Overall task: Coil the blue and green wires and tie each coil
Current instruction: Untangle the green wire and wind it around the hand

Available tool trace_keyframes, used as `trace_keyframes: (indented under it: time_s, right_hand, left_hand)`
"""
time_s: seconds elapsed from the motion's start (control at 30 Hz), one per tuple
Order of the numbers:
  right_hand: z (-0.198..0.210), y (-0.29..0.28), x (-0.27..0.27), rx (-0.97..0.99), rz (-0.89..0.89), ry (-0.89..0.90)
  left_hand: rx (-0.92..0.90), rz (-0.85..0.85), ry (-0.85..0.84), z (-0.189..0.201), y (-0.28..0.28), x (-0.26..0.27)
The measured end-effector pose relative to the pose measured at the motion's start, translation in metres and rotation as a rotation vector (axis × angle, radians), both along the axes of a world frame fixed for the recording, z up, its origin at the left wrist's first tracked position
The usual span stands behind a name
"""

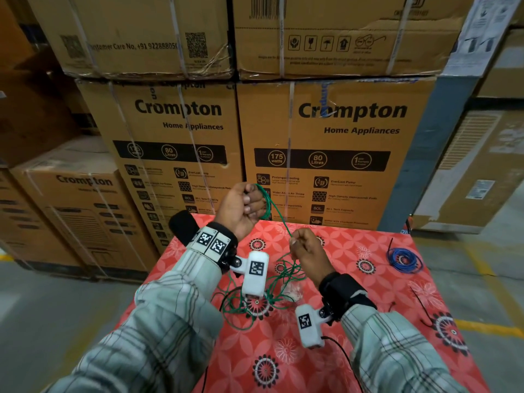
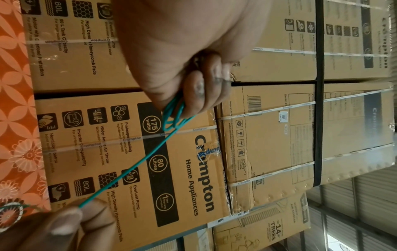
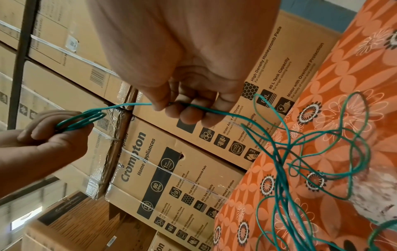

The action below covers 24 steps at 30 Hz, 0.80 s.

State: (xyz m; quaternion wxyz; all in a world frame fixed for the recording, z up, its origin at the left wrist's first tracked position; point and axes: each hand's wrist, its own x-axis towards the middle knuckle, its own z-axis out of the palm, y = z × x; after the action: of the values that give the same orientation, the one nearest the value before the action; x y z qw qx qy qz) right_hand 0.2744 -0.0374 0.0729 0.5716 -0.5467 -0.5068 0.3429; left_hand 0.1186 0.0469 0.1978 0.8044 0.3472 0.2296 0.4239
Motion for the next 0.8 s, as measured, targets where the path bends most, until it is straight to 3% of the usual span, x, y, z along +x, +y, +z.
trace_keyframes:
  time_s: [0.2,0.47,0.57,0.67,0.8]
  right_hand:
    - [0.000,0.003,0.004,-0.008,-0.030,0.001]
    - [0.012,0.002,0.009,0.072,-0.147,0.003]
    - [0.018,0.006,0.011,0.136,-0.188,-0.206]
    - [0.021,0.001,0.014,0.247,-0.167,-0.511]
    - [0.039,-0.005,0.011,0.336,-0.119,-0.741]
  left_hand:
    - [0.038,0.010,-0.071,0.013,0.007,0.003]
    - [0.111,0.164,-0.150,0.055,0.042,-0.005]
    - [0.107,0.180,-0.129,0.054,0.047,-0.002]
    - [0.138,0.157,-0.006,0.048,0.046,-0.001]
    - [0.132,0.153,0.159,0.033,0.040,0.004]
